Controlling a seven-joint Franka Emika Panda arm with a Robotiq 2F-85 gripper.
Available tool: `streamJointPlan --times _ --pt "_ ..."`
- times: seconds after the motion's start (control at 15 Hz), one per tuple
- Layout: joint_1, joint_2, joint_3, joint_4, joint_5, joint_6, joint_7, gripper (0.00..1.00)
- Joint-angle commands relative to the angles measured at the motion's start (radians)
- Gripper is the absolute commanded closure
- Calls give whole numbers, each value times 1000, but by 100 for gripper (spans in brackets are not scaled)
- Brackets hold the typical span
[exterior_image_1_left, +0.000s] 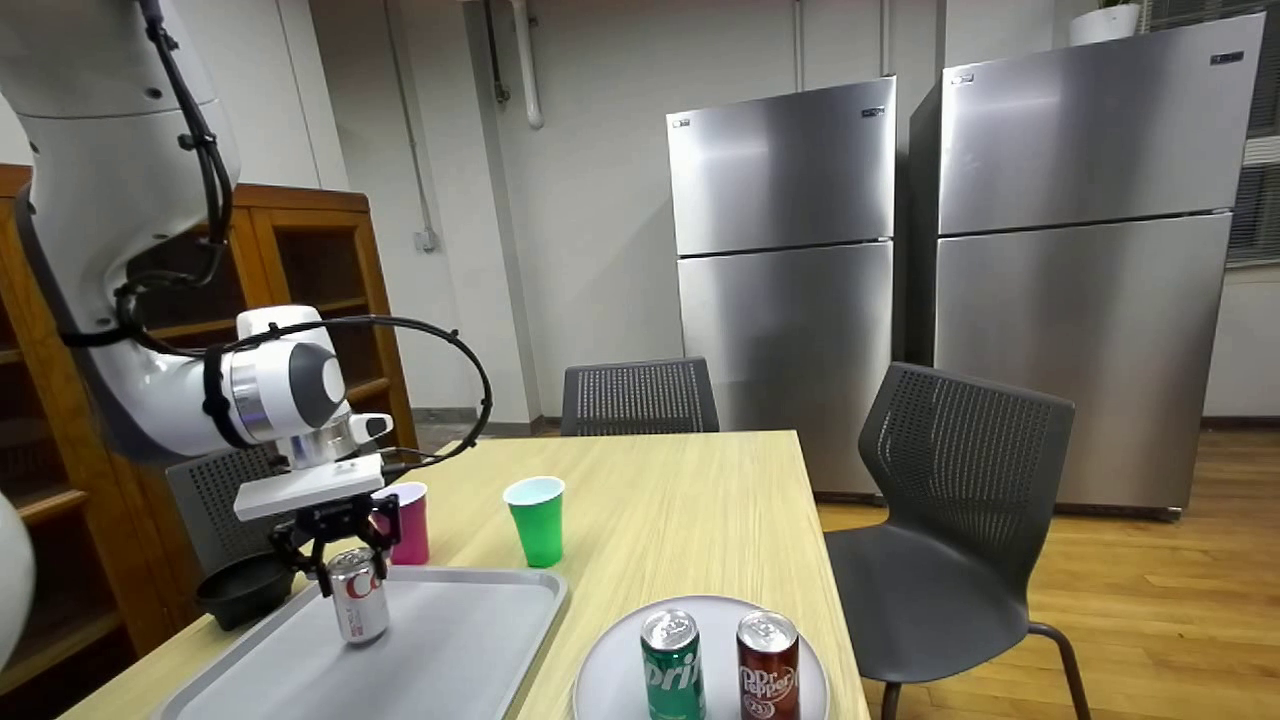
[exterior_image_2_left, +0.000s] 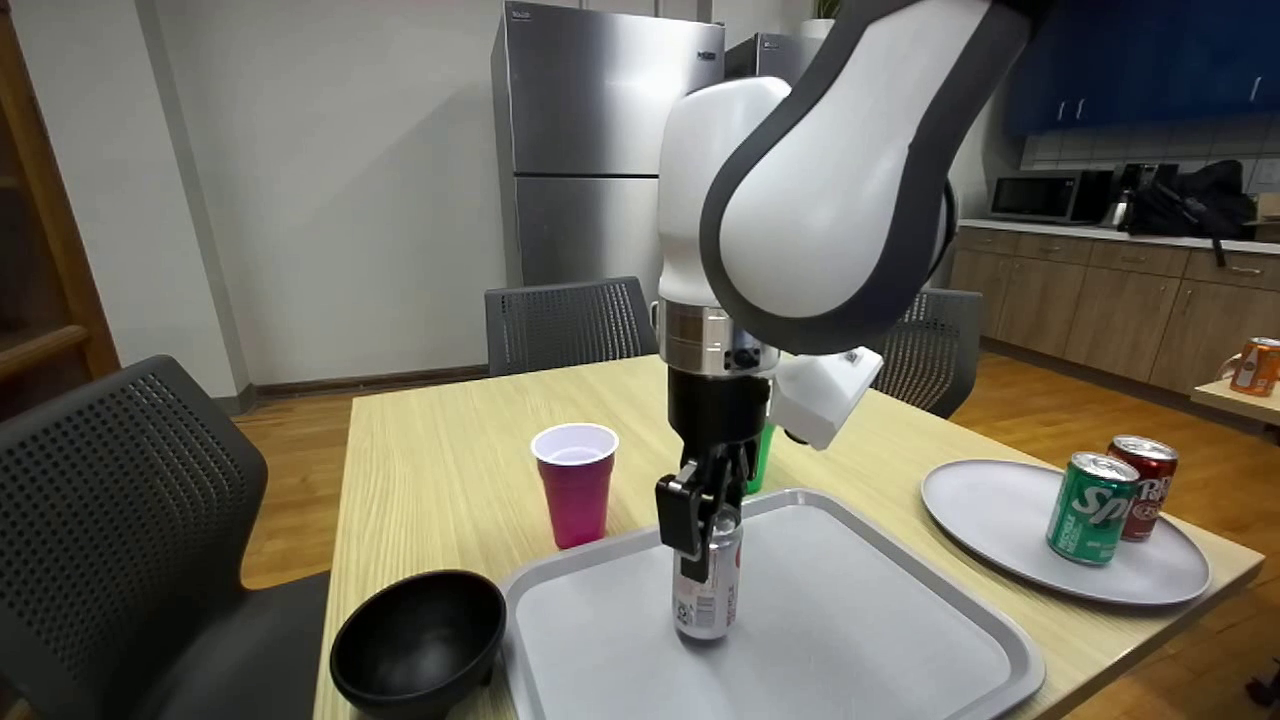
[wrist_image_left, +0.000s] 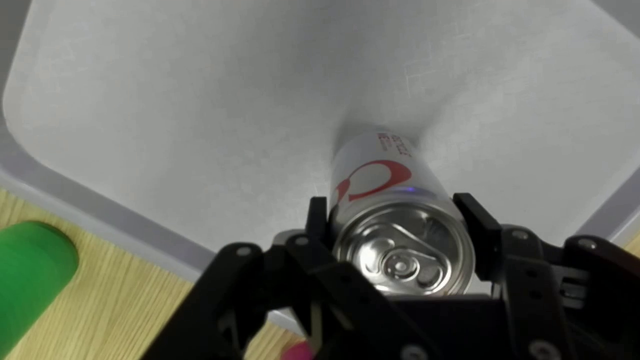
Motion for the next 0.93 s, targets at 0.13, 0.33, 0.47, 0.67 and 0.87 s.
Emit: streamJointPlan --times 0.13,0.33,0.47,0.67,0.87 --pt "23 0 -17 17 -41 -20 32 11" --pt "22 -7 -14 16 -36 -22 28 1" --pt "16 -18 -8 14 -25 -23 18 0" --pt "10 -49 2 8 -13 -25 6 0" --pt "2 -96 6 1 -1 -30 5 0"
